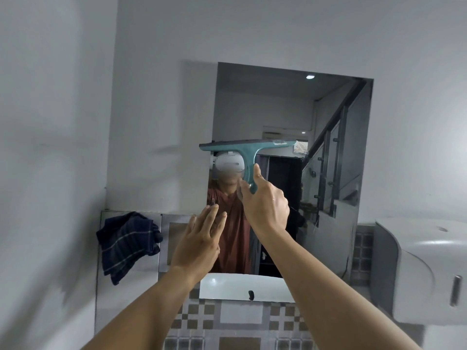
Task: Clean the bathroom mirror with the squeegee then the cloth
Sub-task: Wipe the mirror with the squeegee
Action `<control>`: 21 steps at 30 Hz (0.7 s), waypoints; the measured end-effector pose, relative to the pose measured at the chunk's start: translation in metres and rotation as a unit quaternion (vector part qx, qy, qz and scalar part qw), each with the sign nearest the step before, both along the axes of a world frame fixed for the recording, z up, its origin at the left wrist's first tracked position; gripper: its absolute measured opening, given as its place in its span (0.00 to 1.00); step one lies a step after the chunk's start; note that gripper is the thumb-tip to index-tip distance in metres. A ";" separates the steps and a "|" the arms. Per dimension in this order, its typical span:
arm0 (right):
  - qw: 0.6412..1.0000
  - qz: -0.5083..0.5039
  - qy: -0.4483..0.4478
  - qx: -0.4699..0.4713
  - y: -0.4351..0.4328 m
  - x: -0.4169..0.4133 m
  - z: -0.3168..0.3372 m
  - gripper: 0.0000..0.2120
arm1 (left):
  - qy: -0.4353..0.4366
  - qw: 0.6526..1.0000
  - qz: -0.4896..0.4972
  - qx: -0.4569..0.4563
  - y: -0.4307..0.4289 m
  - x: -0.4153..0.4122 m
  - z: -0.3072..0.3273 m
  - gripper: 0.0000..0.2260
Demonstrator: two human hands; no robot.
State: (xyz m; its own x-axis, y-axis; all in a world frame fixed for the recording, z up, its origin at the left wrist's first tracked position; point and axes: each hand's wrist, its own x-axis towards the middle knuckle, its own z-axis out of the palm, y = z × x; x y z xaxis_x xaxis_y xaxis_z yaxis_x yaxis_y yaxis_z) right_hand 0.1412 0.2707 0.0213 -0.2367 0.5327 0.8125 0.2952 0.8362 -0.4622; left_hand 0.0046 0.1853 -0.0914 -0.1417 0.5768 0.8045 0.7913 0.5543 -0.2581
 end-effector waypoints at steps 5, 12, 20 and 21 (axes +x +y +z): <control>0.997 -0.017 -0.044 0.055 0.014 0.017 0.006 0.25 | 0.001 1.000 -0.001 -0.003 -0.004 -0.001 -0.001 0.40; 0.977 -0.056 -0.148 0.144 0.050 0.051 0.011 0.25 | 0.007 1.000 -0.004 0.003 -0.004 0.000 -0.002 0.38; 0.941 -0.108 -0.261 0.189 0.082 0.098 0.026 0.26 | 0.005 1.000 -0.005 -0.012 -0.006 0.002 0.001 0.41; 0.938 -0.110 -0.271 0.189 0.082 0.102 0.027 0.27 | 0.000 1.000 -0.007 -0.016 -0.007 0.003 0.002 0.42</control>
State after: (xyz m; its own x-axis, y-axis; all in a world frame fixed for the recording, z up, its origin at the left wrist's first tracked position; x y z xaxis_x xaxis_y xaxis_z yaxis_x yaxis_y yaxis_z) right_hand 0.2432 0.3526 0.0486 -0.5868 0.3158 0.7456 0.5860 0.8011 0.1219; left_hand 0.0078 0.1781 -0.0897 -0.1332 0.6039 0.7858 0.7986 0.5350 -0.2757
